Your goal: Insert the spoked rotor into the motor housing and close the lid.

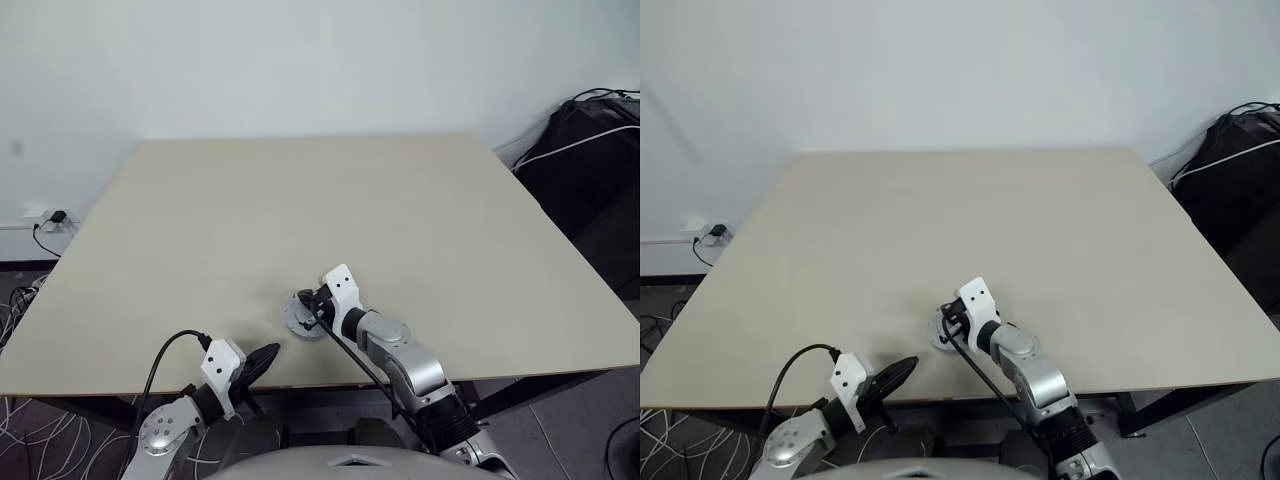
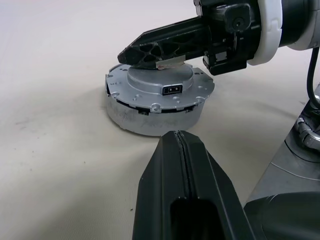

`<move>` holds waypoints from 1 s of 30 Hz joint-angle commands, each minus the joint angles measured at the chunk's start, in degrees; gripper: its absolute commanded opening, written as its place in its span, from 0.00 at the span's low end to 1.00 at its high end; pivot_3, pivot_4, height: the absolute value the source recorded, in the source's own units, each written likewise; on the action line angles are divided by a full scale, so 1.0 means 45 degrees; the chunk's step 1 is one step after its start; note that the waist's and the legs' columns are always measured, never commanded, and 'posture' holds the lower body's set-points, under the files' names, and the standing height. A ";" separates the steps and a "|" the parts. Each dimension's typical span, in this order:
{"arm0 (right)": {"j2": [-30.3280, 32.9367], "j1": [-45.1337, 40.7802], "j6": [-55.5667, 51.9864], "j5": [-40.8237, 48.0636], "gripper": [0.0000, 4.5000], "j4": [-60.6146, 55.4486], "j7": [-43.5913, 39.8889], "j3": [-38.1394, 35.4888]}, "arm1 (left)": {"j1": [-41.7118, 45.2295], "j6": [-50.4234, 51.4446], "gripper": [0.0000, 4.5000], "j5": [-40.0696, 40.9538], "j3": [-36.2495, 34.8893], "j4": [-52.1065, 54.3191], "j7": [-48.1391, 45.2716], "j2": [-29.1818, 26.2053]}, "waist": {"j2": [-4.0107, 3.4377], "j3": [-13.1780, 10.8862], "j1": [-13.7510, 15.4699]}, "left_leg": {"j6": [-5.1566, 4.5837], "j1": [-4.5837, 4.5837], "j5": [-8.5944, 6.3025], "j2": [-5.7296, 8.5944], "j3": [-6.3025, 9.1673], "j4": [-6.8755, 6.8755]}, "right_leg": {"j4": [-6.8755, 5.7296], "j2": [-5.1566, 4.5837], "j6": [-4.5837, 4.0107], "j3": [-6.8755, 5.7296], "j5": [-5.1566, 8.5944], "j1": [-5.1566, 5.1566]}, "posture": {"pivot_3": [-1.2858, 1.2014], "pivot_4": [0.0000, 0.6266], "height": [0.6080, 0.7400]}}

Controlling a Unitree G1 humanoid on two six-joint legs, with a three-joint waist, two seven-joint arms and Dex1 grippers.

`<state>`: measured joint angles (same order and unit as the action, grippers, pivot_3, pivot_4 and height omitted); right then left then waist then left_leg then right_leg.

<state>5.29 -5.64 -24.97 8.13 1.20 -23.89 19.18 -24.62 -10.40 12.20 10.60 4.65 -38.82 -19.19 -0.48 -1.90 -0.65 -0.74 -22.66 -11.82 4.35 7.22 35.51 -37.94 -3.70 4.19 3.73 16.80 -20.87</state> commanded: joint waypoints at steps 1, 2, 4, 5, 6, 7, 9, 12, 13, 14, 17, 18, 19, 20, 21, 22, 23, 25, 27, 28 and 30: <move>0.0310 0.0043 0.0333 0.0279 0.00 -0.1326 -0.0382 -0.0429 | 0.0303 -0.0038 0.00 0.0050 0.0031 0.0571 -0.0030 0.0019 | -0.0008 -0.0007 0.0001 | 0.0000 0.0000 0.0000 0.0001 0.0000 0.0000 | 0.0001 -0.0002 0.0000 0.0000 0.0000 -0.0001 | 0.52 0.00 1.00; 0.0558 0.0073 0.0338 0.0315 0.00 -0.1696 -0.0604 -0.0414 | 0.0342 -0.0033 0.00 0.0062 0.0036 0.0571 -0.0034 0.0022 | -0.0014 -0.0012 0.0000 | 0.0000 -0.0003 0.0000 0.0001 0.0000 0.0001 | 0.0002 -0.0001 0.0000 0.0000 0.0000 -0.0002 | 0.52 0.00 1.00; 0.1120 0.0185 0.0443 0.0315 0.04 -0.2311 -0.1055 -0.0385 | 0.0398 -0.0031 0.00 0.0073 0.0049 0.0564 -0.0037 0.0029 | -0.0019 -0.0015 -0.0003 | 0.0000 -0.0007 0.0000 0.0003 -0.0001 -0.0001 | 0.0005 -0.0002 0.0000 0.0002 0.0000 -0.0007 | 0.52 0.00 1.00; 0.1437 0.0224 0.0459 0.0248 0.09 -0.2506 -0.1254 -0.0336 | 0.0413 -0.0034 0.00 0.0073 0.0054 0.0554 -0.0038 0.0031 | -0.0017 -0.0015 -0.0004 | 0.0000 -0.0007 0.0000 0.0004 0.0000 -0.0004 | 0.0007 -0.0001 0.0001 0.0001 0.0001 -0.0009 | 0.52 0.00 1.00; 0.1782 0.0261 0.0463 0.0195 0.13 -0.2660 -0.1511 -0.0278 | 0.0431 -0.0033 0.00 0.0069 0.0060 0.0539 -0.0038 0.0033 | -0.0017 -0.0015 -0.0010 | 0.0000 -0.0007 0.0000 0.0003 0.0001 -0.0007 | 0.0007 -0.0001 -0.0001 -0.0001 0.0001 -0.0012 | 0.52 0.00 1.00; 0.2049 0.0291 0.0477 0.0159 0.20 -0.2732 -0.1697 -0.0244 | 0.0444 -0.0034 0.00 0.0073 0.0063 0.0525 -0.0042 0.0034 | -0.0015 -0.0015 -0.0007 | 0.0000 -0.0006 -0.0001 0.0002 0.0000 -0.0010 | 0.0007 -0.0001 -0.0001 0.0000 0.0001 -0.0014 | 0.52 0.00 1.00; 0.2452 0.0321 0.0536 0.0124 0.34 -0.2711 -0.1977 -0.0245 | 0.0465 -0.0030 0.00 0.0078 0.0081 0.0497 -0.0054 0.0039 | -0.0010 -0.0018 0.0001 | 0.0000 -0.0006 0.0000 0.0001 0.0001 -0.0011 | 0.0007 -0.0003 -0.0001 -0.0001 0.0001 -0.0013 | 0.52 0.00 1.00; 0.2812 0.0311 0.0599 0.0169 0.57 -0.2458 -0.2432 -0.0235 | 0.0488 -0.0022 0.00 0.0075 0.0095 0.0461 -0.0063 0.0046 | -0.0001 -0.0025 -0.0004 | 0.0000 -0.0006 0.0000 0.0001 0.0000 -0.0006 | 0.0006 -0.0010 0.0000 -0.0001 0.0001 -0.0011 | 0.52 0.00 1.00; 0.2891 0.0301 0.0602 0.0170 0.64 -0.2333 -0.2594 -0.0192 | 0.0488 -0.0014 0.00 0.0088 0.0095 0.0456 -0.0070 0.0048 | 0.0001 -0.0026 -0.0003 | 0.0000 -0.0005 0.0000 0.0001 -0.0001 -0.0004 | 0.0005 -0.0017 0.0000 0.0000 0.0001 -0.0009 | 0.52 0.00 1.00; 0.2955 0.0281 0.0614 0.0122 0.71 -0.2203 -0.2722 -0.0131 | 0.0487 -0.0011 0.00 0.0098 0.0094 0.0449 -0.0077 0.0047 | 0.0008 -0.0026 0.0002 | 0.0000 -0.0005 0.0000 0.0001 -0.0001 -0.0003 | 0.0005 -0.0025 0.0000 0.0000 0.0001 -0.0006 | 0.52 0.00 1.00; 0.3043 0.0212 0.0646 0.0109 0.93 -0.1946 -0.3140 0.0032 | 0.0469 0.0008 0.00 0.0118 0.0075 0.0445 -0.0074 0.0041 | 0.0022 -0.0036 0.0005 | 0.0000 -0.0003 0.0000 0.0001 0.0000 0.0000 | 0.0007 -0.0033 0.0000 -0.0004 0.0002 -0.0001 | 0.52 0.00 1.00; 0.3055 0.0189 0.0639 0.0188 0.99 -0.1912 -0.3337 0.0087 | 0.0441 0.0003 0.00 0.0113 0.0069 0.0450 -0.0062 0.0039 | 0.0024 -0.0040 0.0006 | 0.0000 -0.0004 0.0000 0.0001 -0.0001 0.0000 | 0.0007 -0.0034 0.0000 -0.0004 0.0002 -0.0001 | 0.52 0.00 1.00; 0.3048 0.0157 0.0634 0.0234 0.99 -0.1874 -0.3487 0.0126 | 0.0431 0.0006 0.00 0.0121 0.0056 0.0448 -0.0059 0.0035 | 0.0024 -0.0041 0.0007 | 0.0000 -0.0004 0.0000 0.0001 0.0000 0.0000 | 0.0007 -0.0034 0.0000 -0.0004 0.0002 -0.0002 | 0.52 0.00 1.00; 0.3046 0.0125 0.0631 0.0273 0.99 -0.1827 -0.3647 0.0173 | 0.0412 0.0011 0.00 0.0127 0.0042 0.0453 -0.0045 0.0036 | 0.0025 -0.0041 0.0005 | 0.0000 -0.0004 0.0000 0.0001 0.0000 -0.0001 | 0.0008 -0.0034 0.0000 -0.0004 0.0002 -0.0002 | 0.52 0.00 1.00; 0.3043 0.0076 0.0622 0.0262 0.99 -0.1761 -0.3789 0.0237 | 0.0396 0.0014 0.00 0.0132 0.0029 0.0454 -0.0036 0.0034 | 0.0026 -0.0042 0.0006 | 0.0000 -0.0004 0.0000 0.0001 0.0000 -0.0001 | 0.0008 -0.0033 0.0001 -0.0004 0.0001 -0.0003 | 0.52 0.00 1.00; 0.3022 0.0023 0.0639 0.0202 0.99 -0.1674 -0.3863 0.0287 | 0.0383 0.0015 0.00 0.0137 0.0019 0.0455 -0.0031 0.0031 | 0.0027 -0.0042 0.0006 | 0.0000 -0.0004 0.0000 0.0001 0.0000 -0.0001 | 0.0007 -0.0034 0.0001 -0.0004 0.0001 -0.0003 | 0.52 0.00 1.00; 0.2985 -0.0035 0.0664 0.0143 0.99 -0.1577 -0.3909 0.0321 | 0.0372 0.0015 0.00 0.0145 0.0011 0.0458 -0.0028 0.0029 | 0.0028 -0.0042 0.0004 | 0.0000 -0.0004 0.0000 0.0001 0.0000 -0.0001 | 0.0008 -0.0033 0.0001 -0.0004 0.0001 -0.0003 | 0.52 0.00 1.00; 0.2903 -0.0193 0.0720 0.0052 0.99 -0.1362 -0.3955 0.0372 | 0.0344 0.0020 0.00 0.0151 0.0005 0.0482 -0.0012 0.0031 | 0.0029 -0.0042 0.0006 | 0.0000 -0.0004 0.0000 0.0001 0.0001 0.0000 | 0.0007 -0.0033 0.0001 -0.0004 0.0001 -0.0001 | 0.52 0.00 1.00; 0.2811 -0.0378 0.0752 0.0002 0.99 -0.1132 -0.3982 0.0408 | 0.0332 0.0027 0.00 0.0157 -0.0007 0.0495 0.0008 0.0038 | 0.0030 -0.0041 0.0010 | 0.0000 -0.0003 0.0000 0.0001 0.0001 0.0000 | 0.0006 -0.0034 0.0001 -0.0005 0.0001 -0.0002 | 0.52 0.00 1.00; 0.2783 -0.0432 0.0768 -0.0015 0.99 -0.1059 -0.3997 0.0415 | 0.0330 0.0028 0.00 0.0157 -0.0010 0.0498 0.0015 0.0041 | 0.0032 -0.0041 0.0011 | 0.0000 -0.0003 0.0000 0.0001 0.0001 0.0000 | 0.0006 -0.0033 0.0001 -0.0005 0.0001 -0.0001 | 0.52 0.00 1.00; 0.2698 -0.0630 0.0833 -0.0108 0.99 -0.0737 -0.4011 0.0469 | 0.0317 0.0024 0.00 0.0167 -0.0023 0.0513 0.0040 0.0058 | 0.0032 -0.0042 0.0011 | 0.0000 -0.0003 0.0000 0.0002 0.0000 -0.0001 | 0.0008 -0.0031 0.0001 -0.0006 0.0001 -0.0002 | 0.52 0.00 1.00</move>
<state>17.78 -6.98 -22.58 7.83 -2.19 -41.48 21.35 -23.33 -10.11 12.33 10.80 4.65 -38.77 -19.09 -0.34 -2.08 -0.60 -0.74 -22.68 -11.83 4.36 7.22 35.51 -37.91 -3.82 4.20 3.71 16.80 -20.87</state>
